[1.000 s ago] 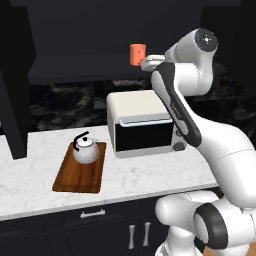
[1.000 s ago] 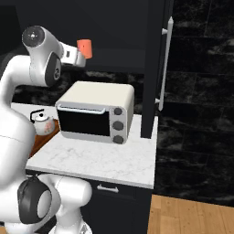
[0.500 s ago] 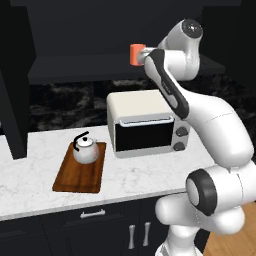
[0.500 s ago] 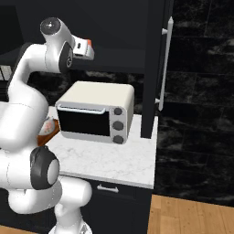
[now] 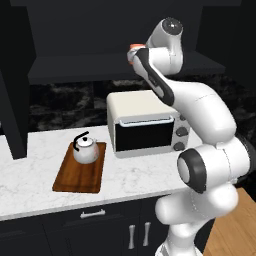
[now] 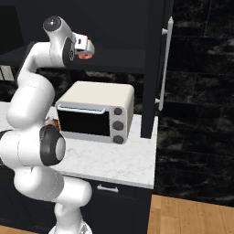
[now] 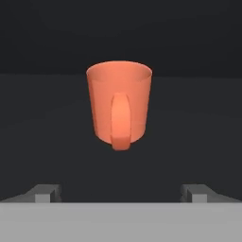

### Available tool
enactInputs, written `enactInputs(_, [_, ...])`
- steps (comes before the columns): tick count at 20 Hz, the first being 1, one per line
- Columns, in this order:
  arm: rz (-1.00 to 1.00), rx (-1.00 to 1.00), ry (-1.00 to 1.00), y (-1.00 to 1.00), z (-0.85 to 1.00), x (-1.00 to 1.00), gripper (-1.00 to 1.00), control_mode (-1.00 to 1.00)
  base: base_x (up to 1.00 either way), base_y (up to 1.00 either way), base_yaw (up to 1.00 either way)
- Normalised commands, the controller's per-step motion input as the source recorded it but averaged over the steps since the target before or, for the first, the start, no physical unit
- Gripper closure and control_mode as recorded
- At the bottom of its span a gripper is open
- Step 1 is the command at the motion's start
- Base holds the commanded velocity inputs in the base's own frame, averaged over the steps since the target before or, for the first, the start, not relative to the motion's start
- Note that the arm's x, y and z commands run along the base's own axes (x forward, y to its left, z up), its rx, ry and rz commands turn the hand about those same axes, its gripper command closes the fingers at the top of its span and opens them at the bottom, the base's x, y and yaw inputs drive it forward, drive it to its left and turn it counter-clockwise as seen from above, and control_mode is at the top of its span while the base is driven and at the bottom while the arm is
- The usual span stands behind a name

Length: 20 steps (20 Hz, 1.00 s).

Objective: Pick the kettle from the counter and place it on the tray. Then pick the mug from the cabinet and place it on the tray. Then close the cabinet doors.

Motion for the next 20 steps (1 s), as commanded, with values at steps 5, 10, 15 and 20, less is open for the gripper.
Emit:
enactInputs(5, [0.0, -0.01, 0.0, 0.09, -0.03, 0.43, -1.0, -1.0, 0.0, 0.0, 0.0])
enactInputs(10, [0.0, 0.0, 0.0, -0.01, 0.0, 0.38, -1.0, -1.0, 0.0, 0.0, 0.0])
enactInputs(15, [0.0, 0.0, 0.0, -0.07, -0.01, 0.26, -1.0, -1.0, 0.0, 0.0, 0.0])
enactInputs(20, [-0.03, 0.0, 0.0, 0.0, 0.0, 0.04, -1.0, -1.0, 0.0, 0.0, 0.0])
